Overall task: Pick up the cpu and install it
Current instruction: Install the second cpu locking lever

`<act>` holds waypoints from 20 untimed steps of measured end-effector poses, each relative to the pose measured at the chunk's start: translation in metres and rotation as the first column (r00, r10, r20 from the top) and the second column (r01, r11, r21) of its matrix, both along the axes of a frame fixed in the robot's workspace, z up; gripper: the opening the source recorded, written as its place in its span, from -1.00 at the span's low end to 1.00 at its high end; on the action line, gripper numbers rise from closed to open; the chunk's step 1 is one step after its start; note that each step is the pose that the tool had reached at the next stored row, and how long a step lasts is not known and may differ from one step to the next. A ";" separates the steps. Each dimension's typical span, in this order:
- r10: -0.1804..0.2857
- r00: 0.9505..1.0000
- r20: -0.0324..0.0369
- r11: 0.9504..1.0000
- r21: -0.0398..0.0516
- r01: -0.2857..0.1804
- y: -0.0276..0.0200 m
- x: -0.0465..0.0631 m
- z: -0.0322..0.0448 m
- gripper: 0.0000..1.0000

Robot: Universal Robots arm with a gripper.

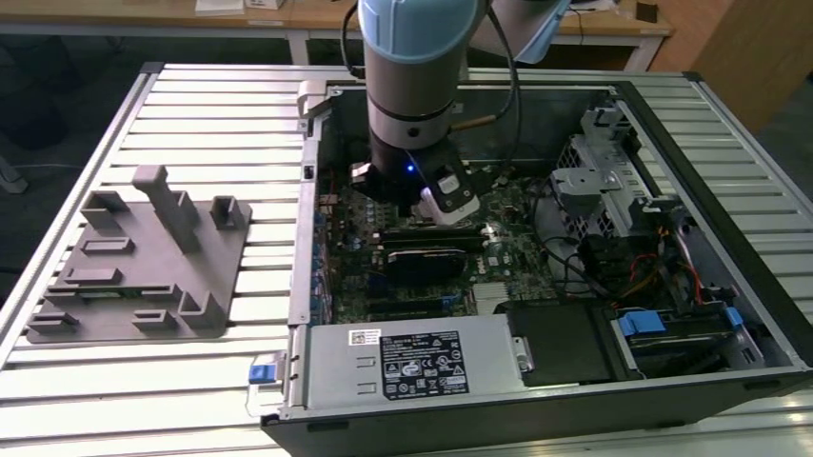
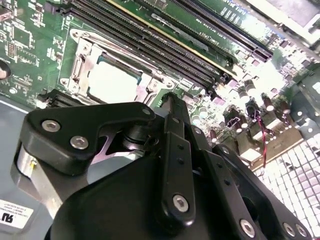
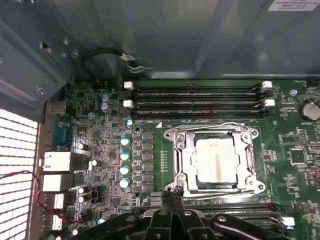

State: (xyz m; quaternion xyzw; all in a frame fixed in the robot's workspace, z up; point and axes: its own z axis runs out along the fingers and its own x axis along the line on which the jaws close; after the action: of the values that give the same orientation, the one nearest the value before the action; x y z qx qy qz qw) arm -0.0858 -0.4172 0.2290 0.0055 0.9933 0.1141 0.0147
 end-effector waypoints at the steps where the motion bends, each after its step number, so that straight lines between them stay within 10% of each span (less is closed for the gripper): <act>1: -0.001 1.000 0.000 1.000 -0.004 0.001 0.0001 0.000 0.0005 -0.79; 5: -0.008 1.000 0.000 1.000 -0.025 0.008 0.0006 0.000 0.0009 -0.79; 20: -0.011 1.000 0.000 0.999 -0.039 0.011 0.0163 0.013 0.0010 -0.79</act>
State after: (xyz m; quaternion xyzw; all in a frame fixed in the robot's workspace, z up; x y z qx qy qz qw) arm -0.0732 -0.4009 0.2299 0.0109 0.9954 0.0944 0.0154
